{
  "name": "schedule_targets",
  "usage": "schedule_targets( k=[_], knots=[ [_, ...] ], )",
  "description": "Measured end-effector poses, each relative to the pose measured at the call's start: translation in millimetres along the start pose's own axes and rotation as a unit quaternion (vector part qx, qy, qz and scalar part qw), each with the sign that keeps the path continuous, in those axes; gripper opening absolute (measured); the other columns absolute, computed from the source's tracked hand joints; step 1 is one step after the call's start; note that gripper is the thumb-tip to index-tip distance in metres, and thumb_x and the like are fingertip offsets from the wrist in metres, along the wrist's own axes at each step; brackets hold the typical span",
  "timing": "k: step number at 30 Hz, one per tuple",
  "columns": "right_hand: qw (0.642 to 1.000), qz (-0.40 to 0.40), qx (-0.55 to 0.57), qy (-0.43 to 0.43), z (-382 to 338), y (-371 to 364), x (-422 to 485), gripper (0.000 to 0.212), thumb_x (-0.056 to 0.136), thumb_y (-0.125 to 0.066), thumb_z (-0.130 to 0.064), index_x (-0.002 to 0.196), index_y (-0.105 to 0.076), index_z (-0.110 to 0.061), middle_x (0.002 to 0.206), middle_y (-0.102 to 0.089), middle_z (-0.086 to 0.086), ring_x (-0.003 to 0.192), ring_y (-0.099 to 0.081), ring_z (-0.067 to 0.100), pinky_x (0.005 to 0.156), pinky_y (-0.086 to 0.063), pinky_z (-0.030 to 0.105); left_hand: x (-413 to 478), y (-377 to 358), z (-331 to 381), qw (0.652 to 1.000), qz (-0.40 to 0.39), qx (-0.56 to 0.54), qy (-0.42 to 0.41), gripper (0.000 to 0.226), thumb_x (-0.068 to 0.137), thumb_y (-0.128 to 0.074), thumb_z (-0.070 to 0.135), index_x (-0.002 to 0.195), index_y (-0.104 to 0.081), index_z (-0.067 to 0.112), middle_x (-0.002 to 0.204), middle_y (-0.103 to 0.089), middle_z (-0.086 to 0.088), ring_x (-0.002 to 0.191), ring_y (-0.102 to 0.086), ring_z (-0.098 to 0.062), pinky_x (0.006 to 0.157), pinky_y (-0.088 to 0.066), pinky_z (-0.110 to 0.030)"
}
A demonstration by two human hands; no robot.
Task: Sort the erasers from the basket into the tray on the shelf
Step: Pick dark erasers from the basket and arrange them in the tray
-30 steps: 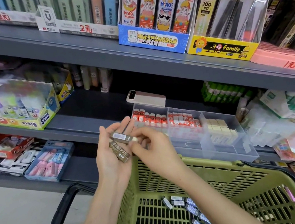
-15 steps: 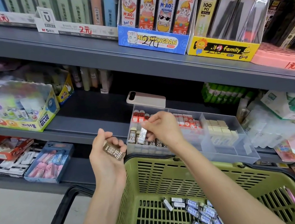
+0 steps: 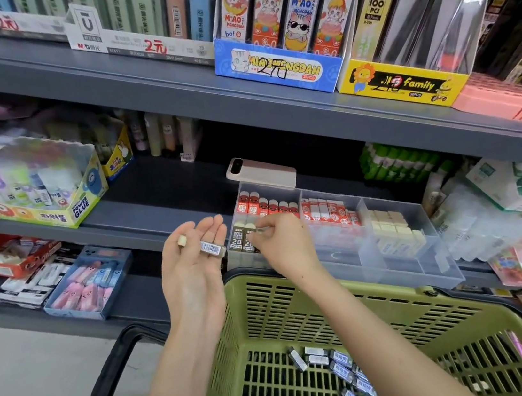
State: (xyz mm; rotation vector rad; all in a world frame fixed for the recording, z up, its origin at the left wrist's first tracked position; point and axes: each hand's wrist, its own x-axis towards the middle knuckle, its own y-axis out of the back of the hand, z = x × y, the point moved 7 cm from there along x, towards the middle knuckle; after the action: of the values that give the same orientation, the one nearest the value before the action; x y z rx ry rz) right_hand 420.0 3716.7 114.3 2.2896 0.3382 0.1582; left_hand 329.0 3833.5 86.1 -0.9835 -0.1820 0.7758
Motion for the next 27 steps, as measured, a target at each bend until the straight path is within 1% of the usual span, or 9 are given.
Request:
schedule_targets(
  k=[4,7,11,13,15,18,22,25,27],
  knots=[
    [1.0,-0.01,-0.005,-0.001,-0.3,-1.7,-1.0,0.029,0.09,-0.06,-0.023,0.117,-0.063,-0.012,0.099,-0.068,0.004,0.082,-0.054,0.011,0.075,-0.044,0.024,-2.8,-5.3,0.3,0.999,-0.034,0.039,-0.002,0.013,0.099,-0.042,0.006,0.095,-0.054,0.005,0.103,-0.066,-0.016,0.105,-0.066,-0.027,0.093,-0.053,-0.034],
    [0.999,0.012,-0.003,0.035,-5.0,10.1,-6.5,0.024,0.092,-0.057,-0.025,0.113,-0.064,-0.016,0.081,-0.058,-0.006,0.074,-0.052,0.009,0.071,-0.041,0.022,-4.5,-9.9,0.0,0.996,-0.058,0.063,-0.007,0.014,0.1,-0.041,0.009,0.095,-0.054,0.006,0.11,-0.067,-0.015,0.11,-0.064,-0.025,0.098,-0.05,-0.035],
    [0.976,-0.045,0.175,0.117,-24.0,19.8,-28.1,0.004,0.086,-0.065,-0.027,0.086,-0.067,-0.031,0.068,-0.062,-0.014,0.067,-0.057,-0.001,0.065,-0.046,0.017,-9.0,-17.6,-0.8,0.99,-0.103,0.094,-0.016,0.015,0.098,-0.042,0.02,0.097,-0.051,0.009,0.117,-0.067,-0.009,0.114,-0.062,-0.017,0.091,-0.053,-0.03],
    [0.962,-0.1,0.216,0.136,-30.8,13.2,-41.4,0.018,0.079,-0.073,-0.024,0.085,-0.063,-0.037,0.07,-0.063,-0.013,0.066,-0.057,-0.004,0.064,-0.047,0.011,-12.0,-20.6,-1.2,0.988,-0.124,0.096,-0.013,0.018,0.093,-0.045,0.027,0.098,-0.051,0.011,0.12,-0.067,-0.007,0.113,-0.062,-0.015,0.079,-0.055,-0.026],
    [0.962,-0.085,0.221,0.135,-28.6,11.1,-45.8,0.029,0.077,-0.074,-0.014,0.086,-0.06,-0.037,0.067,-0.06,-0.013,0.062,-0.054,-0.004,0.062,-0.045,0.009,-14.0,-21.7,-1.8,0.985,-0.135,0.105,-0.013,0.02,0.09,-0.047,0.03,0.097,-0.051,0.011,0.119,-0.067,-0.006,0.113,-0.063,-0.015,0.075,-0.056,-0.026],
    [0.963,-0.048,0.235,0.126,-23.7,17.2,-45.9,0.027,0.08,-0.071,-0.01,0.09,-0.061,-0.033,0.069,-0.054,-0.013,0.063,-0.049,-0.001,0.064,-0.047,0.017,-17.1,-24.5,-5.5,0.979,-0.155,0.133,-0.007,0.02,0.09,-0.046,0.031,0.095,-0.048,0.012,0.119,-0.068,-0.005,0.117,-0.06,-0.02,0.087,-0.053,-0.038],
    [0.97,-0.035,0.143,0.192,-27.9,30.4,-49.9,0.02,0.083,-0.068,-0.019,0.09,-0.061,-0.037,0.084,-0.055,-0.015,0.075,-0.05,0.004,0.067,-0.044,0.02,-21.6,-31.1,-8.3,0.949,-0.203,0.236,-0.041,0.022,0.093,-0.044,0.034,0.092,-0.051,0.013,0.122,-0.067,-0.004,0.115,-0.061,-0.016,0.089,-0.052,-0.034],
    [0.974,-0.018,0.058,0.217,-29.2,36.0,-53.6,0.007,0.082,-0.068,-0.023,0.089,-0.066,-0.024,0.074,-0.055,-0.019,0.071,-0.05,-0.004,0.062,-0.038,0.011,-27.5,-37.5,-11.4,0.914,-0.245,0.311,-0.088,0.024,0.095,-0.045,0.039,0.103,-0.061,0.023,0.121,-0.066,0.006,0.111,-0.062,-0.007,0.085,-0.052,-0.023],
    [0.979,-0.034,0.087,0.181,-23.8,35.0,-52.5,0.012,0.079,-0.071,-0.018,0.09,-0.067,-0.02,0.07,-0.061,-0.011,0.065,-0.052,-0.004,0.058,-0.04,0.01,-29.6,-39.0,-17.8,0.905,-0.266,0.326,-0.065,0.028,0.093,-0.045,0.042,0.108,-0.066,0.034,0.12,-0.065,0.009,0.107,-0.063,-0.007,0.078,-0.051,-0.02]
  ],
)
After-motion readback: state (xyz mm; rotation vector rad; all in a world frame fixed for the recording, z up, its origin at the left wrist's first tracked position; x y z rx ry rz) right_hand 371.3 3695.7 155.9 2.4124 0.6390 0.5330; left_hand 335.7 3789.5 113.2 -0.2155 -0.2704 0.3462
